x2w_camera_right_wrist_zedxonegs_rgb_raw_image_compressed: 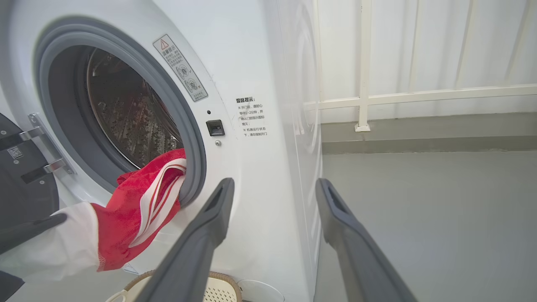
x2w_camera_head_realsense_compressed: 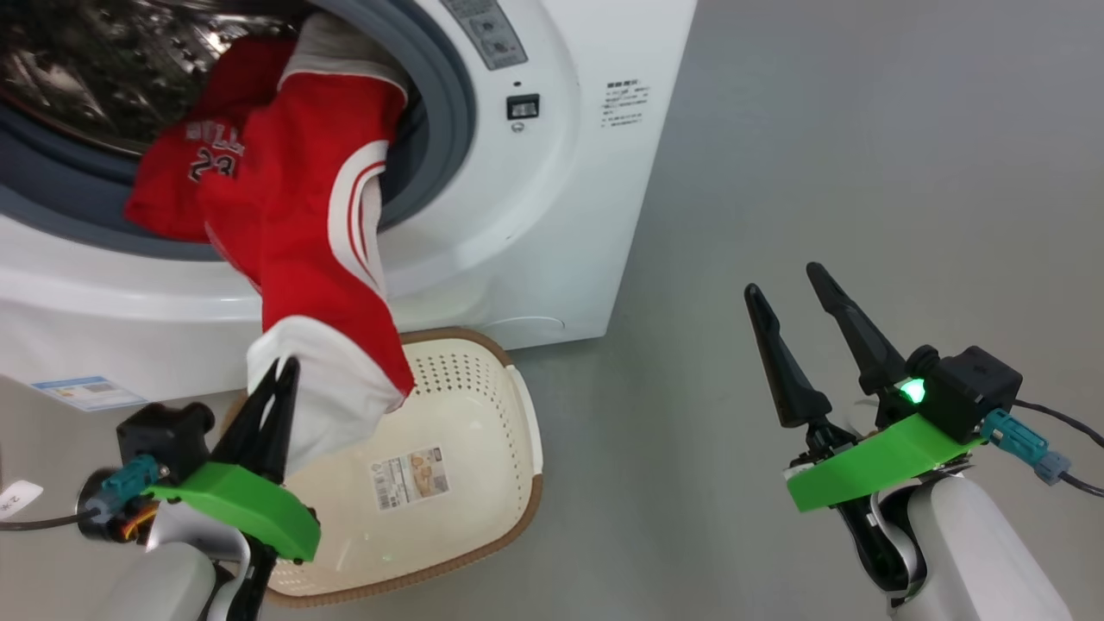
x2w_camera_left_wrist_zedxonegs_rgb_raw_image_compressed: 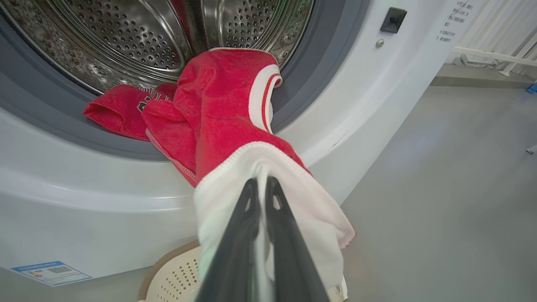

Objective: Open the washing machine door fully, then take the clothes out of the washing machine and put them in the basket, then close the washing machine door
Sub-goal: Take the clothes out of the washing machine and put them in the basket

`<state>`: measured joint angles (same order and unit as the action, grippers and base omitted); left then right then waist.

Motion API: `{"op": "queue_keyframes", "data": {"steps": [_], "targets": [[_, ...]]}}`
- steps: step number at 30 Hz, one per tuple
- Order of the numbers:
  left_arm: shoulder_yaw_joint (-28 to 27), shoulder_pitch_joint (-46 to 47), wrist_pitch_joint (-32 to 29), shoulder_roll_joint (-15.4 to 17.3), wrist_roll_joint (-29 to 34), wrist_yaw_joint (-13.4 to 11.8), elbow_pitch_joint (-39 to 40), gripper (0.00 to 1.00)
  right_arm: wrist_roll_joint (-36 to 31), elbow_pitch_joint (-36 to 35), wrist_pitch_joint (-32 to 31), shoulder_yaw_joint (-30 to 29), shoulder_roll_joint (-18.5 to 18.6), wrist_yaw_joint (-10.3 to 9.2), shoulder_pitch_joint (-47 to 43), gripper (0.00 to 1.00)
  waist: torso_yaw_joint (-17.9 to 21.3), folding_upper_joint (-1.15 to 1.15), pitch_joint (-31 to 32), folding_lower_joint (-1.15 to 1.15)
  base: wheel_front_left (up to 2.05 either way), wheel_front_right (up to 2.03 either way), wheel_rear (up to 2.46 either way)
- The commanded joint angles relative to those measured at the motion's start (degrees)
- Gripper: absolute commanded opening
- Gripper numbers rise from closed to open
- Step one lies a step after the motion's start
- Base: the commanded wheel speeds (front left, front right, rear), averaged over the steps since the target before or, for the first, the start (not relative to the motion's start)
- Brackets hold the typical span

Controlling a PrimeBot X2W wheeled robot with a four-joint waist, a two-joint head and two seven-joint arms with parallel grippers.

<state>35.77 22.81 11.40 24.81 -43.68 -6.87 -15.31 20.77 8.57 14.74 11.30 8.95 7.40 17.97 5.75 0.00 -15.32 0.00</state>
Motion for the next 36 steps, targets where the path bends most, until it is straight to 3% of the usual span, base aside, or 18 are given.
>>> {"op": "queue_keyframes", "data": {"steps": [1,15,21,36], "targets": [[-2.0,2.4,0.8,1.2,-0.7,0.8,-0.7,0.00,-0.4,-1.6,0.3,1.2,-0.3,0.09,1.5,1.00,1.2,0.00,-1.2,0.00,0.00,0.00,0.00],[-0.3,14.2,2.8,-6.6,-1.1,11.2,-33.4,0.00,-1.2,-2.4,0.3,1.4,-1.0,0.09,3.1,1.00,4.8,0.00,-5.8,0.00,0.00,0.00,0.00],[0.0,19.1,3.1,-8.6,-1.4,13.0,-43.8,0.00,-1.8,-2.9,0.3,1.4,-1.3,0.09,3.6,1.00,6.2,0.00,-8.1,0.00,0.00,0.00,0.00],[1.6,25.8,3.4,-10.3,-2.6,14.3,-53.2,0.00,-2.8,-3.7,0.3,0.9,-1.8,0.09,4.3,1.00,6.7,0.00,-11.2,0.00,0.00,0.00,0.00]]}}
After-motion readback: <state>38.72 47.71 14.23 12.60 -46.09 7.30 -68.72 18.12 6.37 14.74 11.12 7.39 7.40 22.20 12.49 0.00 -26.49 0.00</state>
